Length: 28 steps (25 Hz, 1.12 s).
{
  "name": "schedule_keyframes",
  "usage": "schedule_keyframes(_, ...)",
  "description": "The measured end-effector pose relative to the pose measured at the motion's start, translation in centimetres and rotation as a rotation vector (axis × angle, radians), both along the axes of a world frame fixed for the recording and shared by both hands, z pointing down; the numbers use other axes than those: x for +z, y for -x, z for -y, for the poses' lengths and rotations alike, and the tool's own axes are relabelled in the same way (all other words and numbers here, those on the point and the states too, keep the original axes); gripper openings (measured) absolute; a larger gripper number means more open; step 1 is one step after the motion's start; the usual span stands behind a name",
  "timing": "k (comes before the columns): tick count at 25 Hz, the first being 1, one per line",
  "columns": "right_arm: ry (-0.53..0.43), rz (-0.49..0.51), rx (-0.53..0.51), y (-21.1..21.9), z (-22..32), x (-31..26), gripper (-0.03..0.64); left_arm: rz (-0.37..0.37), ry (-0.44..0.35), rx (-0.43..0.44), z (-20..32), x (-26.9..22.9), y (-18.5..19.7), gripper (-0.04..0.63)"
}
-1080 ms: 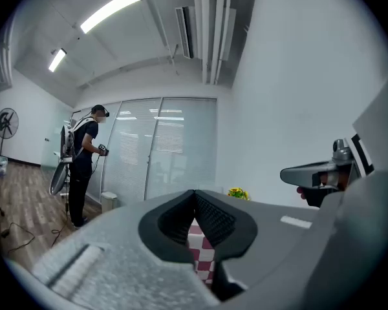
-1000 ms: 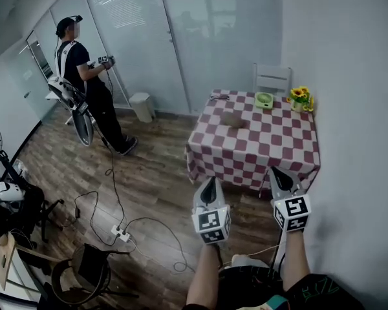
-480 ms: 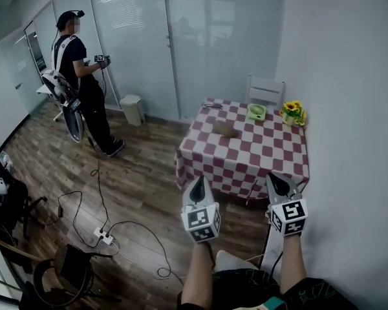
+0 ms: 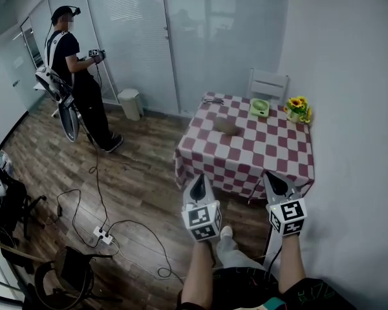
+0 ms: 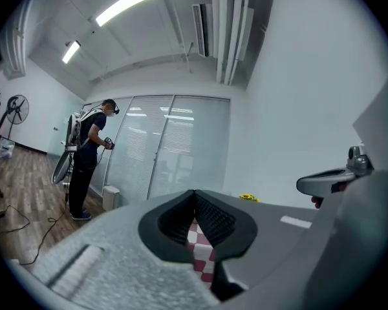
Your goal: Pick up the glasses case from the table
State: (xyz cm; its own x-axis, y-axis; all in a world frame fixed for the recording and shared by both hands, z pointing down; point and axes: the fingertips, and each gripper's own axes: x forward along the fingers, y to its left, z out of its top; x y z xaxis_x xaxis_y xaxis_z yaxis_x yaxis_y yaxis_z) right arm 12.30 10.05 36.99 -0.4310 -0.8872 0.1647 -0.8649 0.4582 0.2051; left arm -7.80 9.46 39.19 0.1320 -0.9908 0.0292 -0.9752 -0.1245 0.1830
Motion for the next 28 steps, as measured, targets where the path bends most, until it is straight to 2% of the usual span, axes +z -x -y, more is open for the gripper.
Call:
schedule_keyframes(4, 0.041, -0.002, 0.005, -0.9, 2.8, 2.2, 0.005, 0.019, 0.023, 0.028, 2.8, 2.0, -2.1, 0.011)
schedule_keyframes(10, 0.151, 0.025, 0.056, -3.0, 8.1, 7.0, 0.005, 0.026, 0.139, 0.057, 8.0, 7.1, -3.5, 0.011)
schedule_keyframes(16, 0.230, 0.056, 0.035, -2.8, 14.3, 10.5, 0.005, 0.040, 0.240, 0.072, 13.5, 11.0, -4.4, 0.011)
schedule_keyframes(28, 0.298, 0.140, 0.020, -3.6, 26.0, 12.7, 0.005, 0.107, 0.308, 0.075, 24.0, 11.9, -5.5, 0.011)
